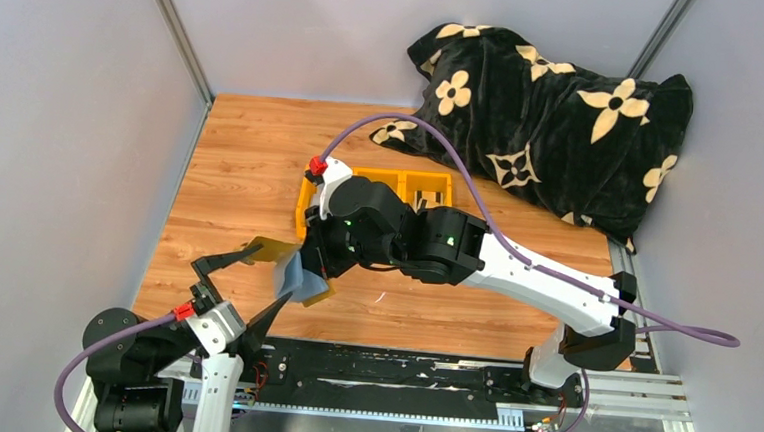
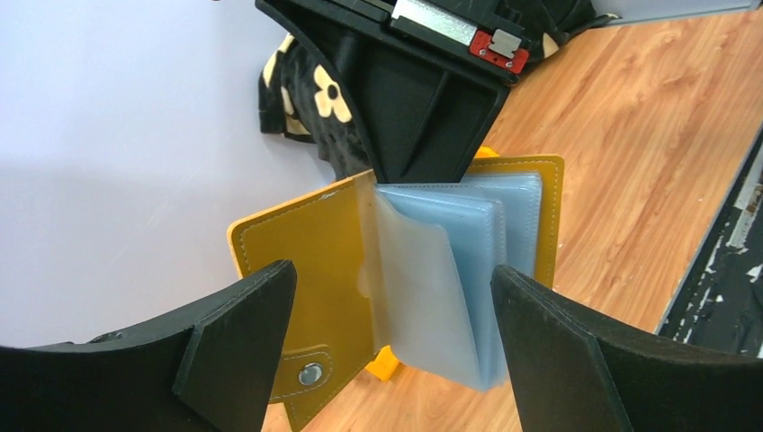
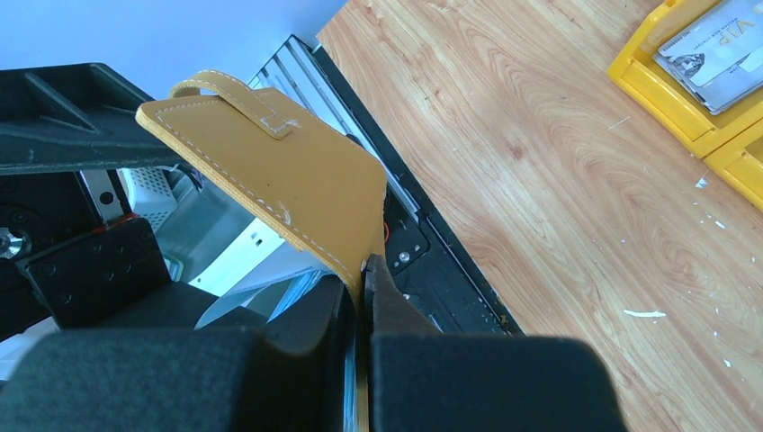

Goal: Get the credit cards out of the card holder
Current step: Open the card holder.

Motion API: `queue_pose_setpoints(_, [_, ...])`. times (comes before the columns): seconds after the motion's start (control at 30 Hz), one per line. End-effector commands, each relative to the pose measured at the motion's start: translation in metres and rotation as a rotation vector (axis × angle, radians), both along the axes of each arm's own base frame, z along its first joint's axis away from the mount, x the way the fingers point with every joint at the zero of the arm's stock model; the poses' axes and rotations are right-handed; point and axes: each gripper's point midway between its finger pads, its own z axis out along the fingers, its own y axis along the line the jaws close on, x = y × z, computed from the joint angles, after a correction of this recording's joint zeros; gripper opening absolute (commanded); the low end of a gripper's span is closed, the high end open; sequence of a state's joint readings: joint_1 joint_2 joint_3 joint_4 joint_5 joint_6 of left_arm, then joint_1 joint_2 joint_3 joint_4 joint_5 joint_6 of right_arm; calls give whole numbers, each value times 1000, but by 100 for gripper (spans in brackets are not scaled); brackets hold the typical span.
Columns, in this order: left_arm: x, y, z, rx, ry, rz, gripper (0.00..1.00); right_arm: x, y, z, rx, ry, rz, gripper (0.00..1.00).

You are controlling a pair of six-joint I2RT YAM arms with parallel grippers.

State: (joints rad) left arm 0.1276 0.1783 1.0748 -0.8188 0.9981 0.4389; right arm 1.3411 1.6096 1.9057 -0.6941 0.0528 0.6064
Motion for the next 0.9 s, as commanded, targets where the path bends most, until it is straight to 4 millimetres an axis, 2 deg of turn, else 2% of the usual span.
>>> queue_pose_setpoints(0.0, [7, 8, -6, 16, -3, 54, 89, 0, 7, 22, 75, -5, 1, 0])
queue_pose_setpoints(0.23, [18, 17, -9, 29, -8, 112, 86, -17, 17, 25, 76, -7, 57, 0])
queue_pose_setpoints(0.43, [27, 32, -5, 54, -43, 212, 83, -25, 11, 17, 68, -1, 78, 0])
queue_pose_setpoints(0.6, [25, 32, -2, 52, -50, 216, 83, -32, 1, 11, 80, 5, 111, 0])
queue_pose_setpoints(0.87, [23, 32, 2, 43, -52, 214, 82, -38, -7, 18, 115, -6, 143, 0])
